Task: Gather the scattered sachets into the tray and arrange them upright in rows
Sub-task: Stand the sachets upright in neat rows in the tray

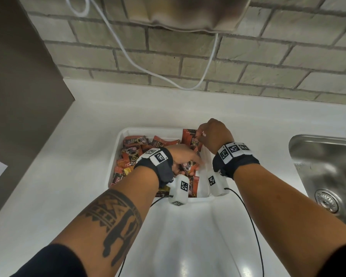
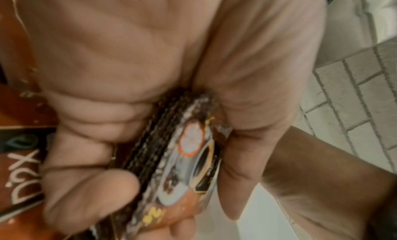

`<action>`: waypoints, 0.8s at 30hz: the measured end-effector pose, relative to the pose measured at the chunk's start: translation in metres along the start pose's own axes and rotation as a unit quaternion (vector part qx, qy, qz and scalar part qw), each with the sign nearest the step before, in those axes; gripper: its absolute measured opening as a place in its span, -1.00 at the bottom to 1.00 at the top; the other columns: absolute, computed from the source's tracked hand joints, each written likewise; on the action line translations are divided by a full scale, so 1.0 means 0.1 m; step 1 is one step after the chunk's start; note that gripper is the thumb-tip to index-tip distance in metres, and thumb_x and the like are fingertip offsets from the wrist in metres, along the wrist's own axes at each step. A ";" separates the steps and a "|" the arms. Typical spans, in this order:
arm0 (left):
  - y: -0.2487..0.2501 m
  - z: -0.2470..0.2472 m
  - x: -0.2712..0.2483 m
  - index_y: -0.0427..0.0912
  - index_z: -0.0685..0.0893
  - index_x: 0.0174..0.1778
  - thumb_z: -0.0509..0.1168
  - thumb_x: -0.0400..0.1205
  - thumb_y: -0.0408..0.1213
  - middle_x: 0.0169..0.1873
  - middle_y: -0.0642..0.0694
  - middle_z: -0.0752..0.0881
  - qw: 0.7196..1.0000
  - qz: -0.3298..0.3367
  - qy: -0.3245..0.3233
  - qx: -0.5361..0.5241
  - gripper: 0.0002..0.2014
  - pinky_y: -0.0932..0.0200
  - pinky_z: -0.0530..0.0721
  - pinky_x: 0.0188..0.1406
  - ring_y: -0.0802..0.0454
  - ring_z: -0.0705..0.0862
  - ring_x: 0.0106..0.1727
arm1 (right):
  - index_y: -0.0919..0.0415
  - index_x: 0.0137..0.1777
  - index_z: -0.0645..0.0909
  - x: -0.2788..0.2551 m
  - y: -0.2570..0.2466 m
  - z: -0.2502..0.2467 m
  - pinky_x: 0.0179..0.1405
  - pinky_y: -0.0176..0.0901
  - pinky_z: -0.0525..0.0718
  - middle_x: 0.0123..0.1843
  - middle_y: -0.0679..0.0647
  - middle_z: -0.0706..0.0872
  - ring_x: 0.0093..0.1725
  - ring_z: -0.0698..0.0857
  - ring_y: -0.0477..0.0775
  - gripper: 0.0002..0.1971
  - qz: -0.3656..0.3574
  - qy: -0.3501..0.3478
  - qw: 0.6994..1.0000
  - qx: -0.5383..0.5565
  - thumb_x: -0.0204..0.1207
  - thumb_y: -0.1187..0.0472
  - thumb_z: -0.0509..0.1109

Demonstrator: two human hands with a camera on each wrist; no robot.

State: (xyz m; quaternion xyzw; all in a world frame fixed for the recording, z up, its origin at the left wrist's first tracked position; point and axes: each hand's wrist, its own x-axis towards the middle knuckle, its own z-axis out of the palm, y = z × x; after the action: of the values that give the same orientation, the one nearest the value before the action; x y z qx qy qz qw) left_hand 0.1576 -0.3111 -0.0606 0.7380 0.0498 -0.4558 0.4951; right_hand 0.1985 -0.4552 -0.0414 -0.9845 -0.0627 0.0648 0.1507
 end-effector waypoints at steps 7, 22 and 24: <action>0.05 -0.02 0.04 -0.38 0.76 0.18 0.45 0.63 -0.28 -0.09 -0.26 0.74 0.999 -0.002 0.030 -0.038 -0.72 0.13 0.59 -0.31 -0.05 0.67 -0.31 | -0.02 -0.05 0.71 0.00 0.00 -0.04 0.11 0.02 0.70 0.10 0.04 0.63 0.10 0.68 0.08 -0.94 0.001 0.017 0.999 0.038 0.52 0.10 0.52; 0.00 -0.06 0.00 -0.38 0.71 0.30 0.46 0.65 -0.31 0.02 -0.29 0.77 0.998 0.021 0.016 -0.050 -0.66 0.13 0.76 -0.19 -0.07 0.72 -0.09 | -0.03 -0.01 0.75 -0.10 0.09 -0.07 -0.08 -0.19 0.61 0.00 -0.04 0.66 -0.04 0.64 -0.03 -0.93 -0.018 0.050 0.995 0.084 0.54 0.14 0.49; -0.03 -0.09 -0.04 -0.31 0.72 0.30 0.49 0.62 -0.37 0.10 -0.27 0.81 0.995 0.043 0.009 -0.092 -0.67 0.08 0.84 -0.16 -0.07 0.77 -0.02 | -0.09 -0.11 0.74 -0.16 0.12 -0.12 -0.23 -0.38 0.47 -0.11 -0.16 0.70 -0.13 0.64 -0.16 -0.94 -0.031 0.056 0.990 0.123 0.56 0.11 0.47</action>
State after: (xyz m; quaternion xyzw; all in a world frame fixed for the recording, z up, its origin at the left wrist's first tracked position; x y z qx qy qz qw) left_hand 0.1587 -0.3010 -0.0590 0.6947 0.0646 -0.4206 0.5799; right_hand 0.1853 -0.4719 -0.0322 -0.9582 -0.0759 0.0118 0.2755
